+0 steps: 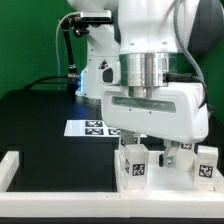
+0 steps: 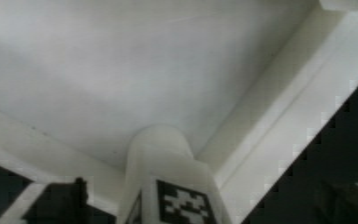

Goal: Assemble square table

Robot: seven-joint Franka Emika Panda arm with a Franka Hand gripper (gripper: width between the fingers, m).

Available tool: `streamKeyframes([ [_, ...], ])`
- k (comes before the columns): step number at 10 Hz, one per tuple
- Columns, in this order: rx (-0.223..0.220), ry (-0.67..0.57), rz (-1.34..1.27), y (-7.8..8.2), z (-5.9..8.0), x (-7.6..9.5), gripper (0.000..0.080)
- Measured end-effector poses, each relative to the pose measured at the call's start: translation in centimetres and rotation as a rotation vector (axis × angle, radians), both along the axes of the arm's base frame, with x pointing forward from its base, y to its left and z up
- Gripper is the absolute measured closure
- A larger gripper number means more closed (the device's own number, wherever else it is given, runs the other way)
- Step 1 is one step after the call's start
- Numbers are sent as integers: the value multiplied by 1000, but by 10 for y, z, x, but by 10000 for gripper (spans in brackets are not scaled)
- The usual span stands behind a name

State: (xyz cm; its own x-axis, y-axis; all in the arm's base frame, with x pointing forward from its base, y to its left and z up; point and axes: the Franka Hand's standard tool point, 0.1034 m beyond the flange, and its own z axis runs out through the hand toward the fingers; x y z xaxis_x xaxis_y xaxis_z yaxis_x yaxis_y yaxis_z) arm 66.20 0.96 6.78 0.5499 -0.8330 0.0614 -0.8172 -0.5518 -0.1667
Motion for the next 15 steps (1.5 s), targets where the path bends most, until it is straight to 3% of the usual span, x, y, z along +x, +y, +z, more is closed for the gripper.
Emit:
streamKeyframes([
  [3,-58,-14,281,-3,0,1,153],
  [5,-165,-42,682,-10,3,5,151],
  [7,-218,-38,963,-9,10,12,151],
  [8,-215,-46,930,-9,11,15,151],
  [10,-216,-43,916,-11,10,15,406],
  [11,-214,-42,871,-16,11,15,406],
  [12,-198,-39,774,-18,10,15,507],
  [15,-154,-32,494,-23,10,16,507],
])
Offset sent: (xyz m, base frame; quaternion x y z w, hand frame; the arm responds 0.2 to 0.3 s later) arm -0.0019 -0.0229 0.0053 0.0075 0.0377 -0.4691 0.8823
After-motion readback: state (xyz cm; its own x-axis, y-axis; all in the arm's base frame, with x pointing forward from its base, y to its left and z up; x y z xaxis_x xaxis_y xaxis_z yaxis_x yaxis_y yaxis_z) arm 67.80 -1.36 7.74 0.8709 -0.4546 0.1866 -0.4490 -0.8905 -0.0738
